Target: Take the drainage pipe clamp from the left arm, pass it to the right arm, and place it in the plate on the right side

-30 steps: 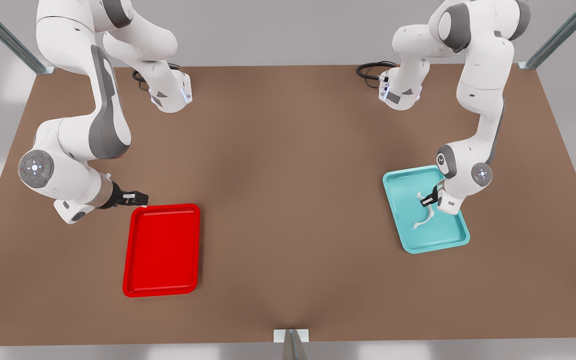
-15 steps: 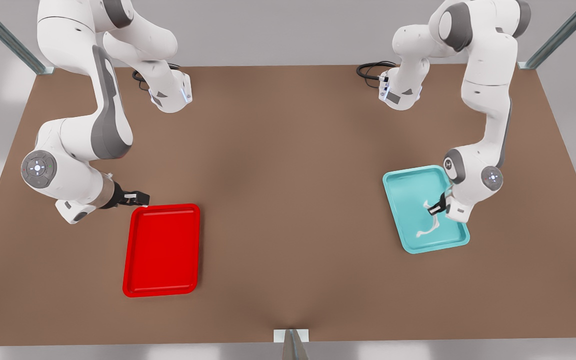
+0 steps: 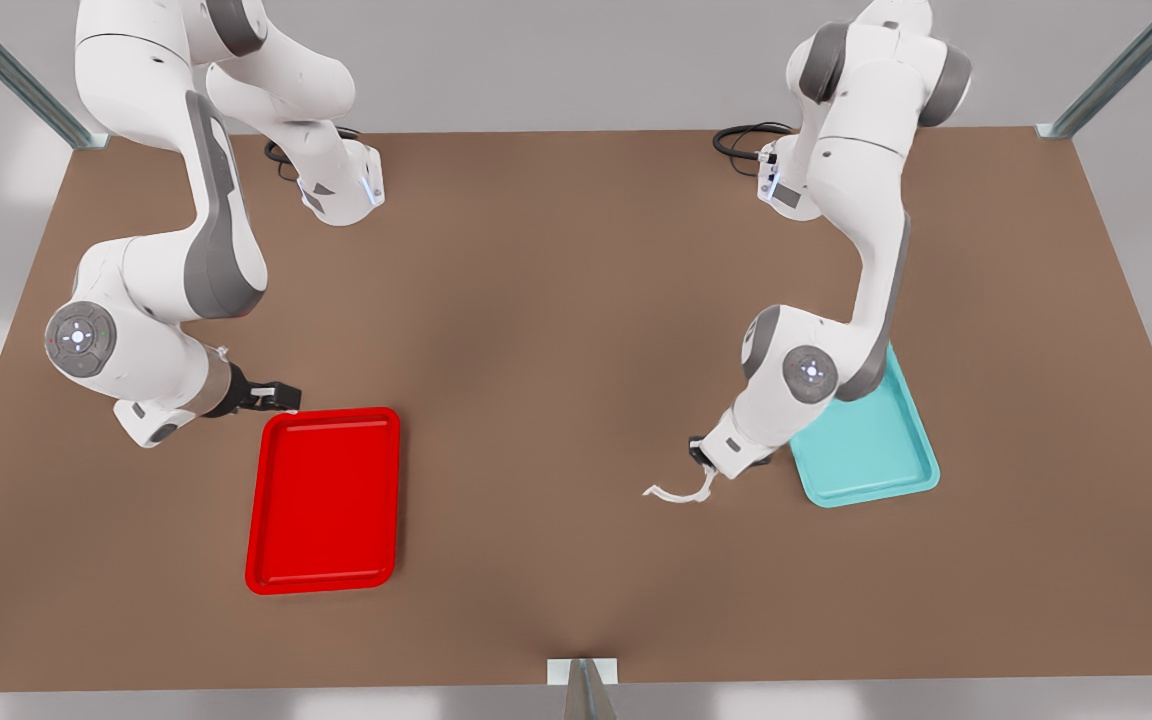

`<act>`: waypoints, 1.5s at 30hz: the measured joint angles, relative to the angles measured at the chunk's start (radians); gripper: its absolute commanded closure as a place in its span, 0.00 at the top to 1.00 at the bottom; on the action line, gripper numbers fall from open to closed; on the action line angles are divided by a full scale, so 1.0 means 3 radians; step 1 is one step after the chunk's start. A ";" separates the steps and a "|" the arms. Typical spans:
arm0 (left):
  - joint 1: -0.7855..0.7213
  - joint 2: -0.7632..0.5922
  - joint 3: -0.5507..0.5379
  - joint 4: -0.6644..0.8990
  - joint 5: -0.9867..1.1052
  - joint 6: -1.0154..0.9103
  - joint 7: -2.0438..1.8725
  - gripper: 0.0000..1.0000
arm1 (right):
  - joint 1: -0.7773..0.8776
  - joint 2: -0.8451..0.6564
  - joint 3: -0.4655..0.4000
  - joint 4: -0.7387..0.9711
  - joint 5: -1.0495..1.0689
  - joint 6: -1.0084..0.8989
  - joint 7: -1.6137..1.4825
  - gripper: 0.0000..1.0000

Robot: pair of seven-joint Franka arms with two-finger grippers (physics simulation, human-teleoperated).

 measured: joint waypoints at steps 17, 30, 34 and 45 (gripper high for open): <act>-0.0495 0.0877 -0.1044 0.0928 -0.0323 0.1364 -0.0899 0.21 | 0.0544 0.0646 0.0105 0.0369 -0.0023 0.0379 -0.0015 1.00; -0.0629 0.1002 -0.1027 0.0931 -0.0341 0.1796 -0.1240 0.21 | 0.0754 0.0660 0.0259 0.0153 -0.0198 0.0446 -0.1139 1.00; -0.0647 0.1004 -0.1027 0.0931 -0.0342 0.1847 -0.1306 0.21 | 0.0668 0.0861 0.0239 0.0233 -0.0122 0.0511 -0.1375 1.00; -0.0671 0.1009 -0.1027 0.0931 -0.0342 0.1899 -0.1434 0.21 | 0.0679 0.0639 0.0246 0.0159 -0.0217 0.0655 -0.1842 1.00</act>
